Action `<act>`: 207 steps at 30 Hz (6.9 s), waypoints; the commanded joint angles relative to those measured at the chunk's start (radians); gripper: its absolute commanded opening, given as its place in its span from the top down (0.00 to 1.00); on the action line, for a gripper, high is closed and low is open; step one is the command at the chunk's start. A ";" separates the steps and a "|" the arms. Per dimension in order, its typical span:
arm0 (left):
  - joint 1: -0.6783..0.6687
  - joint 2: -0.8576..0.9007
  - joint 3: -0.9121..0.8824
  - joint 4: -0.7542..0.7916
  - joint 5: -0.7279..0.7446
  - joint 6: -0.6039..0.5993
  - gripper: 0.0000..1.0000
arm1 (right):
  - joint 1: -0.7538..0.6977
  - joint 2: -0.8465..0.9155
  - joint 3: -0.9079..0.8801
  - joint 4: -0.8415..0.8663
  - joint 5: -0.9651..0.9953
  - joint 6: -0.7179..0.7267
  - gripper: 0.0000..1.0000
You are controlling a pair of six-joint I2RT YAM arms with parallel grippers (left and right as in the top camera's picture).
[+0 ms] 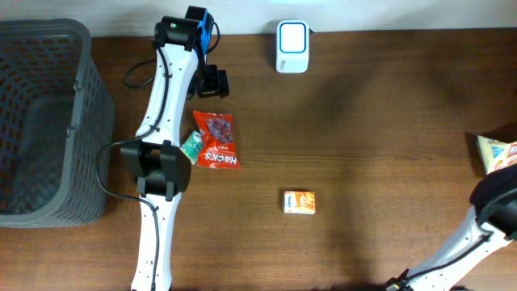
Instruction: Scan the item barcode
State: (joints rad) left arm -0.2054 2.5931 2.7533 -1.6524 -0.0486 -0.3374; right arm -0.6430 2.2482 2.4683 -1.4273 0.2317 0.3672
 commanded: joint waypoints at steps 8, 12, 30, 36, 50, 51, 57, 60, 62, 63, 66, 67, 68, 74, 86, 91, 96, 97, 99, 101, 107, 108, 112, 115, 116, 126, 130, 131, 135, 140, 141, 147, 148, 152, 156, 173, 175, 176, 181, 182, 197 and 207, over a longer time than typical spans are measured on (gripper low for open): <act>0.001 -0.024 -0.004 0.002 0.008 -0.009 0.01 | 0.398 -0.279 0.032 -0.140 -0.018 0.050 0.01; 0.001 -0.024 -0.004 0.001 0.008 -0.010 0.01 | 0.609 -0.277 -0.003 -0.183 -0.058 0.000 0.02; 0.001 -0.024 -0.004 0.002 0.008 -0.009 0.01 | 1.001 -0.243 -0.312 -0.044 -0.235 0.000 0.02; -0.001 -0.024 -0.004 -0.036 0.092 -0.009 0.01 | 1.001 -0.243 -0.312 -0.044 -0.236 0.000 0.02; -0.156 -0.037 -0.018 -0.037 0.388 0.183 0.01 | 1.001 -0.243 -0.312 -0.042 -0.230 0.000 0.02; -0.165 -0.048 -0.025 -0.037 0.369 0.182 0.01 | 1.001 -0.243 -0.312 -0.054 -0.195 -0.017 0.01; -0.165 -0.283 -0.266 -0.037 0.175 0.171 0.01 | 0.976 -0.243 -0.312 -0.118 0.008 -0.045 0.02; -0.143 -0.430 -0.431 -0.036 0.131 0.129 0.01 | 0.938 -0.243 -0.312 -0.101 0.009 -0.037 0.02; -0.132 -0.513 -0.541 -0.036 0.098 0.096 0.01 | 0.896 -0.243 -0.312 -0.071 0.016 -0.038 0.02; -0.131 -0.537 -0.588 -0.036 0.085 0.096 0.01 | 0.880 -0.243 -0.312 -0.066 0.016 -0.038 0.02; -0.134 -0.557 -0.724 -0.006 0.078 0.096 0.01 | 0.824 -0.243 -0.312 -0.063 0.016 -0.038 0.02; -0.134 -0.557 -0.802 0.063 0.078 0.096 0.01 | 0.802 -0.243 -0.312 -0.063 0.016 -0.038 0.02; -0.132 -0.557 -0.840 0.108 0.079 0.096 0.01 | 0.792 -0.243 -0.312 -0.063 0.016 -0.038 0.02; -0.098 -0.557 -1.038 0.391 0.096 0.096 0.01 | 0.765 -0.243 -0.312 -0.063 0.016 -0.038 0.02; -0.037 -0.557 -1.113 0.554 0.226 0.092 0.13 | 0.766 -0.243 -0.312 -0.063 0.016 -0.038 0.01; -0.042 -0.557 -1.202 0.668 0.229 0.092 0.16 | 0.766 -0.243 -0.312 -0.063 0.016 -0.038 0.02; -0.042 -0.557 -1.223 0.700 0.228 0.092 0.46 | 0.766 -0.243 -0.312 -0.063 0.016 -0.038 0.02; -0.042 -0.557 -1.223 0.701 0.228 0.092 0.55 | 0.766 -0.243 -0.312 -0.063 0.016 -0.038 0.01; -0.042 -0.557 -1.223 0.701 0.228 0.092 0.71 | 0.766 -0.243 -0.312 -0.064 0.016 -0.038 0.02; -0.042 -0.557 -1.223 0.702 0.229 0.092 0.86 | 0.766 -0.243 -0.312 -0.063 0.016 -0.038 0.02; -0.042 -0.557 -1.223 0.701 0.229 0.092 1.00 | 0.766 -0.243 -0.312 -0.063 0.016 -0.038 0.02; -0.042 -0.558 -1.221 0.699 0.229 0.092 1.00 | 0.766 -0.243 -0.312 -0.063 0.016 -0.038 0.02; -0.042 -0.575 -1.157 0.642 0.227 0.093 1.00 | 0.766 -0.243 -0.312 -0.064 0.016 -0.038 0.01; -0.045 -0.612 -1.070 0.582 0.206 0.108 1.00 | 0.766 -0.243 -0.312 -0.063 0.016 -0.038 0.02; -0.048 -0.630 -1.032 0.562 0.166 0.108 1.00 | 0.766 -0.243 -0.312 -0.064 0.016 -0.038 0.02; -0.228 -0.633 -0.986 0.493 -0.500 0.106 1.00 | 0.766 -0.243 -0.312 -0.063 0.016 -0.038 0.02; -0.277 -0.568 -0.986 0.507 -0.663 0.093 1.00 | 0.766 -0.243 -0.312 -0.063 0.016 -0.038 0.02; -0.285 -0.545 -0.986 0.512 -0.659 0.073 1.00 | 0.766 -0.243 -0.312 -0.063 0.016 -0.038 0.02; -0.310 -0.456 -0.986 0.514 -0.668 0.061 1.00 | 0.766 -0.243 -0.312 -0.064 0.016 -0.038 0.02; -0.346 -0.406 -0.986 0.515 -0.580 0.061 1.00 | 0.766 -0.243 -0.312 -0.063 0.016 -0.038 0.02; -0.358 -0.406 -0.986 0.518 -0.549 0.061 1.00 | 0.766 -0.243 -0.312 -0.063 0.016 -0.038 0.02; -0.440 -0.406 -0.986 0.538 -0.531 0.035 0.66 | 0.766 -0.243 -0.312 -0.063 0.016 -0.038 0.02; -0.449 -0.406 -0.986 0.540 -0.531 0.035 0.67 | 0.766 -0.243 -0.312 -0.063 0.016 -0.038 0.02; -0.467 -0.406 -0.986 0.537 -0.530 0.035 0.60 | 0.766 -0.243 -0.312 -0.063 0.016 -0.038 0.02; -0.444 -0.407 -0.927 0.463 -0.461 0.035 0.60 | 0.766 -0.243 -0.312 -0.064 0.016 -0.038 0.02; -0.033 -0.389 -0.774 0.406 0.178 0.041 0.01 | 0.766 -0.243 -0.312 -0.064 0.016 -0.038 0.02; -0.025 -0.380 -0.785 0.438 0.236 0.078 0.01 | 0.766 -0.243 -0.312 -0.063 0.016 -0.038 0.02; -0.025 -0.377 -0.795 0.459 0.270 0.098 0.01 | 0.766 -0.243 -0.312 -0.063 0.016 -0.038 0.02; -0.042 -0.363 -0.860 0.568 0.296 0.088 0.01 | 0.766 -0.243 -0.312 -0.063 0.016 -0.038 0.02; -0.043 -0.356 -0.866 0.580 0.296 0.079 0.01 | 0.766 -0.243 -0.312 -0.064 0.016 -0.038 0.01; -0.047 -0.234 -0.871 0.672 0.262 0.035 0.30 | 0.766 -0.243 -0.312 -0.063 0.016 -0.038 0.02; -0.046 -0.239 -0.780 0.552 0.246 0.040 1.00 | 0.766 -0.243 -0.312 -0.063 0.016 -0.038 0.02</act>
State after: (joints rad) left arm -0.2531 2.3375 1.9186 -1.0325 0.2543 -0.3065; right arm 0.1257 2.0029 2.1574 -1.4906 0.2317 0.3328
